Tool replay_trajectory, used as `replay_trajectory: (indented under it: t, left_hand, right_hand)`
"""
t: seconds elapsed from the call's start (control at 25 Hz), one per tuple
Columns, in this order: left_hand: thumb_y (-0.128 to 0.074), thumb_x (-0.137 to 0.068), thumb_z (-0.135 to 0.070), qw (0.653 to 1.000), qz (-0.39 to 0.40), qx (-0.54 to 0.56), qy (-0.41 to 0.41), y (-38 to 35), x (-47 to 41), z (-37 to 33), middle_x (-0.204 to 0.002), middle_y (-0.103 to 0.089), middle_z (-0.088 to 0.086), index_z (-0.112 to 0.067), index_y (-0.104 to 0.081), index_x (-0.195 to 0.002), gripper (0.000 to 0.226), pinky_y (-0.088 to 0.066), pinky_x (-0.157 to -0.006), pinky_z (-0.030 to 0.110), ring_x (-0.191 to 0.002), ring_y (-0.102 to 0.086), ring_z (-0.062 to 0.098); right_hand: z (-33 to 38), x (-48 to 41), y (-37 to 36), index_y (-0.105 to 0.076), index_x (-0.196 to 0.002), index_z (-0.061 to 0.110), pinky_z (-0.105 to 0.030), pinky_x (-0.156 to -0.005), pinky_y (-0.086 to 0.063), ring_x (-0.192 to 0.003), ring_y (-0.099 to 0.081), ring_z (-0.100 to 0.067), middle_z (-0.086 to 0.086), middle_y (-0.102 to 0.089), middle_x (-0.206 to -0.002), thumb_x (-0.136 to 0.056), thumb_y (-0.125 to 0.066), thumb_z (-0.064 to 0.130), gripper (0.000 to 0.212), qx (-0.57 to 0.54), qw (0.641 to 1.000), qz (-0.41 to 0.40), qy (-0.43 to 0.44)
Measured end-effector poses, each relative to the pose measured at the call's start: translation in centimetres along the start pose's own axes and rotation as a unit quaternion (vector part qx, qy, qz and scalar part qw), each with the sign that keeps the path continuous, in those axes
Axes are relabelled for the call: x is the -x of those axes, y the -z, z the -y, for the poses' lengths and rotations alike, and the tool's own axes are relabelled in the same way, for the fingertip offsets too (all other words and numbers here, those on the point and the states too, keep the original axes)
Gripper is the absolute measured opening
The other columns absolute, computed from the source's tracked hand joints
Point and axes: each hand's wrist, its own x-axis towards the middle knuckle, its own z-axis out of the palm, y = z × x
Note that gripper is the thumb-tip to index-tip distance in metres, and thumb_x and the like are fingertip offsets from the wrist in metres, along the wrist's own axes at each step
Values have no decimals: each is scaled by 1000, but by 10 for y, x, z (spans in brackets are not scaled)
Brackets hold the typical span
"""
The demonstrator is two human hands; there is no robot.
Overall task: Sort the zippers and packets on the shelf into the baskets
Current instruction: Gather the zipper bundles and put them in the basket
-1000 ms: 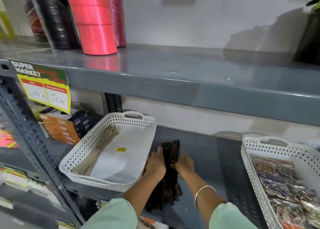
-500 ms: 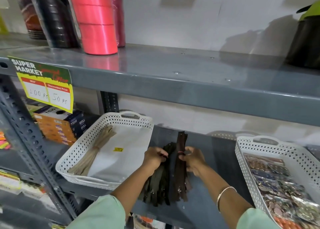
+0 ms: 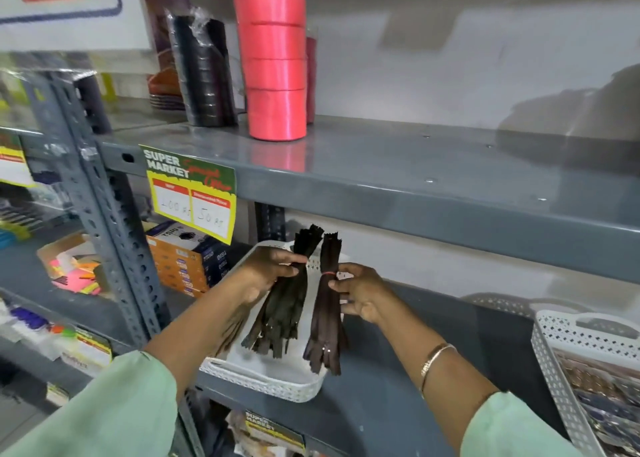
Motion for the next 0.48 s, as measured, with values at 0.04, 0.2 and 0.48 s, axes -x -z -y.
replay_trajectory:
  t: [0.04,0.2,0.48]
  left_hand:
    - [-54,-87,11,998,-11,-54,-1,5,-8,12,-122,-59,7,1,-60,-121,36,-37,-95,22,-115,-53,18]
    - [-66,-81,2,962,-3,-269,-38,5,-34,76,-159,-10,12,-17,-72,-110,35,-14,-115,20,-147,-14,24]
    - [-55,-86,12,976,-14,-217,18,-10,-55,115,-154,-24,5,-6,-67,-115,36,-27,-115,22,-144,-23,21]
  right_hand:
    - [-5,-7,-10,-50,-124,8,-30,-51,-50,-61,-52,-16,-5,-54,-75,-86,-48,-14,43,7,1000,10,-18]
    - [-47,-49,-49,-52,-85,19,-26,-52,-39,-59,-49,-17,-9,-53,-76,-86,-39,-10,32,70,994,-60,-66]
    - [-84,-91,-57,-46,-70,9,-28,-71,-38,-86,-46,-18,-12,-47,-90,-86,-37,0,20,196,954,-223,-26]
